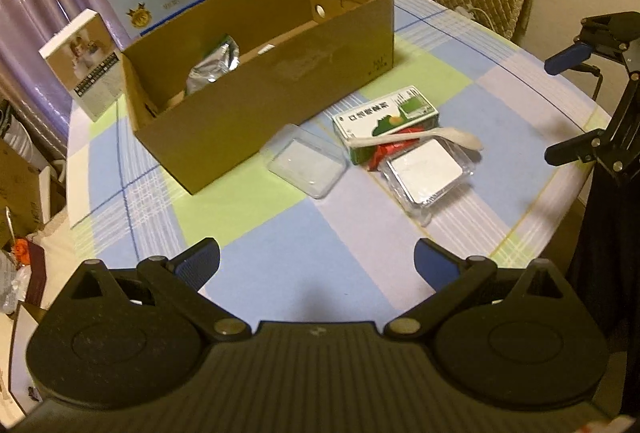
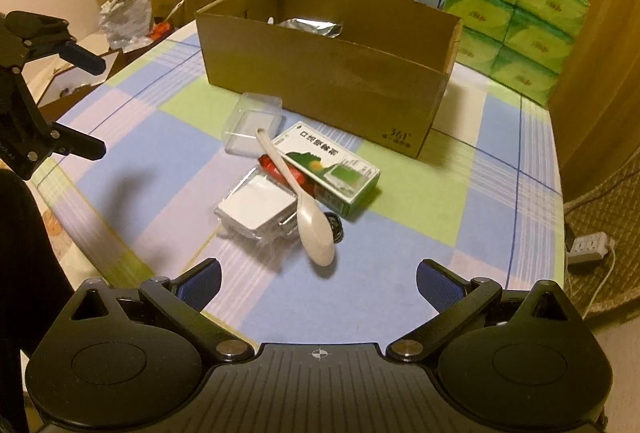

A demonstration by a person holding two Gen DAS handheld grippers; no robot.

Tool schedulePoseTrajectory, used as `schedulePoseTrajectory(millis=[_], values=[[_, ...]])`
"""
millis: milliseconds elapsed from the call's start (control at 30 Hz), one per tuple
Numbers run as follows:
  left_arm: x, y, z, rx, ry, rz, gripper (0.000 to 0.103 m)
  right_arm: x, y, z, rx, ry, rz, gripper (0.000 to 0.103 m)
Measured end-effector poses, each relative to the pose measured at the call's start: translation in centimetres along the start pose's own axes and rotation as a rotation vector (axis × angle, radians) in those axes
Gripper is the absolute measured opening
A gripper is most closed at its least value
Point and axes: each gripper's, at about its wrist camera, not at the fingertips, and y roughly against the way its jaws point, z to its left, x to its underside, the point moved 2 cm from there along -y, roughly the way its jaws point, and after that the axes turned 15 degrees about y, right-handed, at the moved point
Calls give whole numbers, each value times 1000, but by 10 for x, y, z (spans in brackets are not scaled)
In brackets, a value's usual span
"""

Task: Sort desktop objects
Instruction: 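Withdraw both tools from the cardboard box back toward the remaining items, then grasp the clear plastic container with the left tool while the right tool grasps the white spoon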

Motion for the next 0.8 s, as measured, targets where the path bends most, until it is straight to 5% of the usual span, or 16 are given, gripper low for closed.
schedulePoseTrajectory(millis=[633,700,800], values=[[-1,-60,-52,159,234,28,102,14,-38,-13,-33,144,-1,99],[-2,-68,-55,172,268,25,102,14,-45,-15,-58,154,2,80],[-6,-79,-57,185,320,19,101,15,-54,-17,-87,176,-4,72]])
